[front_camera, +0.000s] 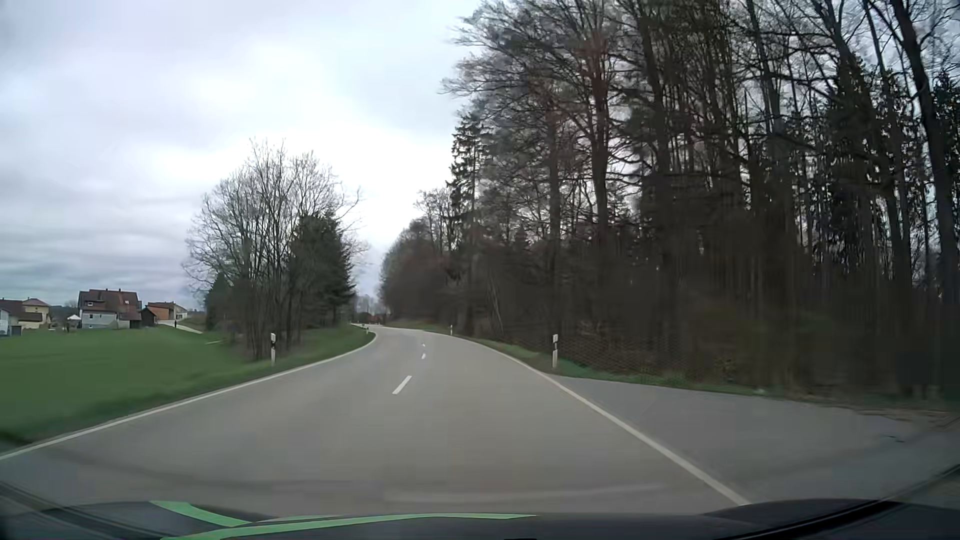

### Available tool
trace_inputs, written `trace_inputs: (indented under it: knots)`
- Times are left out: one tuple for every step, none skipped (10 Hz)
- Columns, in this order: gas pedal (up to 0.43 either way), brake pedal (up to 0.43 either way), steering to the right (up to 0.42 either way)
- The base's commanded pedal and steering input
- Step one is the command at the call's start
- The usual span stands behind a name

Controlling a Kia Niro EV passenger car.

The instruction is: Follow the waypoints while adhering to traffic rules and regulations

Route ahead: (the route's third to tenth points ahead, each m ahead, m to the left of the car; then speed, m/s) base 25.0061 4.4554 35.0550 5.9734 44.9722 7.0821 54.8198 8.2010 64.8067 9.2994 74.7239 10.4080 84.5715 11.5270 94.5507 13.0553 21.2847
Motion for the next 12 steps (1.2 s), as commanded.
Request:
trace_inputs:
  knots:
    - [0.260,0.000,-0.014]
    - [0.260,0.000,-0.014]
    - [0.260,0.000,-0.014]
    - [0.260,0.000,-0.014]
    - [0.260,0.000,-0.014]
    - [0.260,0.000,-0.014]
    - [0.260,0.000,-0.014]
    - [0.260,0.000,-0.013]
    - [0.260,0.000,-0.013]
    - [0.260,0.000,-0.013]
    - [0.260,0.000,-0.013]
    - [0.260,0.000,-0.013]
